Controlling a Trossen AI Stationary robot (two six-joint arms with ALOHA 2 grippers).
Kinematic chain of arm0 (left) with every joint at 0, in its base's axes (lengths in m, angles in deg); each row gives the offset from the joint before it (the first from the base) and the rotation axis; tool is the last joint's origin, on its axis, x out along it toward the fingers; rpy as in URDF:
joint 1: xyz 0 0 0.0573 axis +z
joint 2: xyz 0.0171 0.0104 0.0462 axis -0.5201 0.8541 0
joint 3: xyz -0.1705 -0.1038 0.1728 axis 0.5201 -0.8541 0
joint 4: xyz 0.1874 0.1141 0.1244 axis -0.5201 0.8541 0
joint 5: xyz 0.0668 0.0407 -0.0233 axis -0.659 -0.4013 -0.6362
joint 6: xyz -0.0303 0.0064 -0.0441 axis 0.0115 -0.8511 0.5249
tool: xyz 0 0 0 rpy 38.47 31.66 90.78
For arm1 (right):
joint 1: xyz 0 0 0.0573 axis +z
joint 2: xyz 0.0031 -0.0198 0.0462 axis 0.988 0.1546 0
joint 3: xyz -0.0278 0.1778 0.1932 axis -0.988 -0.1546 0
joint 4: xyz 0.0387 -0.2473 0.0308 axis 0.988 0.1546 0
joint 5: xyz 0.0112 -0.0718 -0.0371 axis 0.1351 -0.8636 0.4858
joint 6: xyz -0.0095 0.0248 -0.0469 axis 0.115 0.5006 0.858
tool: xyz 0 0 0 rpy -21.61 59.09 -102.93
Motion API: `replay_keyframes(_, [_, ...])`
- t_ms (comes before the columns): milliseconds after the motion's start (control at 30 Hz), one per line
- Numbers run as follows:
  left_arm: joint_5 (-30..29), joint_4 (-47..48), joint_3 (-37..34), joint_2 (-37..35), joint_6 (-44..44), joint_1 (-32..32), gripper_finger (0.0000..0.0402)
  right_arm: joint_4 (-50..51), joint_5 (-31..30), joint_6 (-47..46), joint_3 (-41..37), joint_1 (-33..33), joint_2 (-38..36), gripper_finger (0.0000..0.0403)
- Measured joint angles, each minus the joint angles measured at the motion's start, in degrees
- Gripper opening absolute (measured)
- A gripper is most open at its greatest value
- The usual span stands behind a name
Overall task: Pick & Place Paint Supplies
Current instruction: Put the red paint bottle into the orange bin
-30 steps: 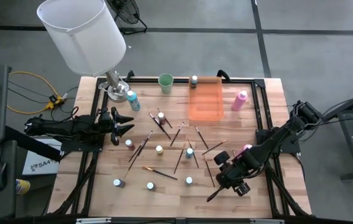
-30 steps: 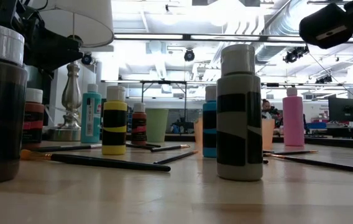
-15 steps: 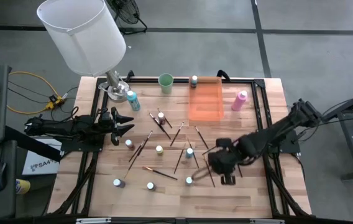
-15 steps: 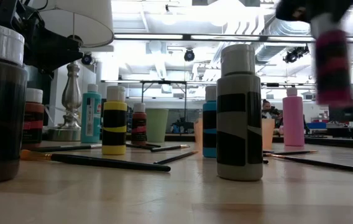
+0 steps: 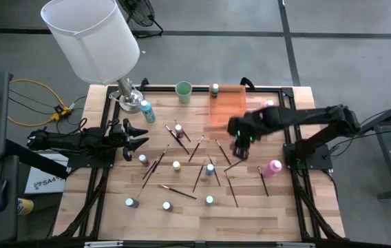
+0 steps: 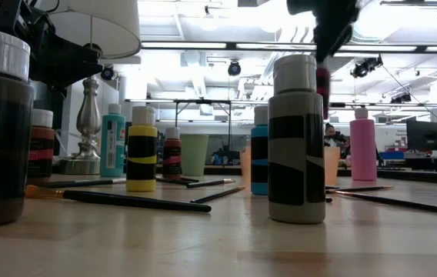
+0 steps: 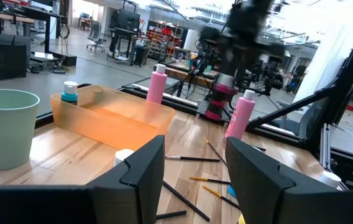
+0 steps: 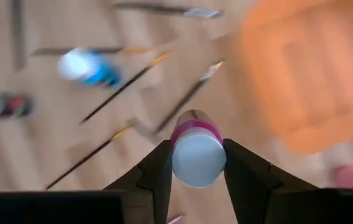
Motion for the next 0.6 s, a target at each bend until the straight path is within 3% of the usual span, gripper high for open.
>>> replay_keyframes(367, [0.02, 0.00, 0.00, 0.00, 0.00, -0.02, 0.0168, -7.05, -0.31, 8.53, 0.00, -17.39, 0.09, 0.0119])
replay_keyframes(600, [0.01, -0.02, 0.00, 0.00, 0.00, 0.00, 0.0168, -12.43, 2.01, 5.51, -0.04, -26.41, 4.11, 0.0118])
